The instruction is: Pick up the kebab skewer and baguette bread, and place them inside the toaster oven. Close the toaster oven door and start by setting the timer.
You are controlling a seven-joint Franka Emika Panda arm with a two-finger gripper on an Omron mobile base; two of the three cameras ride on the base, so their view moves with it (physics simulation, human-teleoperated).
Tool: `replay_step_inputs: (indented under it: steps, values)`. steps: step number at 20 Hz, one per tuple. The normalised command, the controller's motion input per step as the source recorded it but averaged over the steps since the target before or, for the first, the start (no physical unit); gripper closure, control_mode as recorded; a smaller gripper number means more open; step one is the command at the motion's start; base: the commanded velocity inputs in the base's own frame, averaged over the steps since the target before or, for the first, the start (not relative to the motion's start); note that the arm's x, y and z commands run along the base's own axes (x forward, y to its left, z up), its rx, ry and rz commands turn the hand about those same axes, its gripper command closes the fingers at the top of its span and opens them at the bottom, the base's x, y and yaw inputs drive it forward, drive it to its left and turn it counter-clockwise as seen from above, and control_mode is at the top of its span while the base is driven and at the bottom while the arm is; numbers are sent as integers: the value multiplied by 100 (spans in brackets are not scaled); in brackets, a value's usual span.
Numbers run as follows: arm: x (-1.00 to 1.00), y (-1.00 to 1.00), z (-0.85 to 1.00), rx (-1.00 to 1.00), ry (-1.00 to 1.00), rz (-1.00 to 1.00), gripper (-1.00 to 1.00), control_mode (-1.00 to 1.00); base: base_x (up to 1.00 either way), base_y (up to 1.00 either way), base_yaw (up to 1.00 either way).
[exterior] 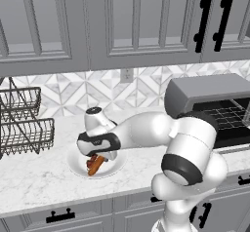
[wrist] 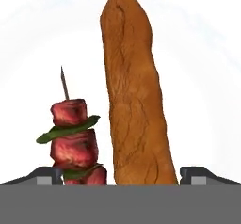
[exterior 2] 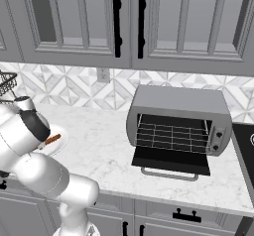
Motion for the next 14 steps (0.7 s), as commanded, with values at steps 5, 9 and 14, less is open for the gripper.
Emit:
replay_step_inputs:
  steps: [5,9,14]
  values:
    - [16,13,-29,0,0,0,-100,-100,0,0,0]
    - [12,5,-37,-1,0,0,-100,-100,0,0,0]
    - [5,1,-28,-2,0,0,100,-100,0,0,0]
